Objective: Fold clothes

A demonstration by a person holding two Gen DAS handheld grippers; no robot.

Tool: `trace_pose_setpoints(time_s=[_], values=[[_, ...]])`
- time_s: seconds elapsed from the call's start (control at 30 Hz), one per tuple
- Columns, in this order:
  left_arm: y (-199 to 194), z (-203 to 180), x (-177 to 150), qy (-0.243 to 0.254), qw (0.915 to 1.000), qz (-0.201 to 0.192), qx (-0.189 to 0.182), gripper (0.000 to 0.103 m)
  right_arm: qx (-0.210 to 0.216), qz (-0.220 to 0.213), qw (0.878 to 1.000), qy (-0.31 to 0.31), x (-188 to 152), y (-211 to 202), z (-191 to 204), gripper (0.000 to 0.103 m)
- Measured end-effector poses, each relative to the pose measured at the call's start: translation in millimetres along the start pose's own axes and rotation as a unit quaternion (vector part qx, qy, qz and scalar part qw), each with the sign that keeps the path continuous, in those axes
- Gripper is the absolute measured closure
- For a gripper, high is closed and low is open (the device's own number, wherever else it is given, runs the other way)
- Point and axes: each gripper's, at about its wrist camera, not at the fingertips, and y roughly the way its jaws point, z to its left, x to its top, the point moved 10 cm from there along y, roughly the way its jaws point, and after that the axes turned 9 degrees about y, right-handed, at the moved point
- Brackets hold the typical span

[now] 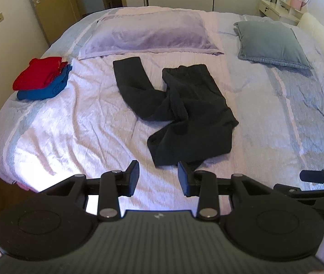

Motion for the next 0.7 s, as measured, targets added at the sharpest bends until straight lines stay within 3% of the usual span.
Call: trace_pose_setpoints(time_s=[0.4,0.7], values=[[36,38,55,0.037,0.9991,-0.016,-0.015,0.068,-0.019,-0.014,0.999,0.025,62,24,35,0.045],[62,70,74,0.053,0.9981,-0.017,-0.026,0.068,-0.030,-0.014,0.999,0.035,94,46,68,0.045]])
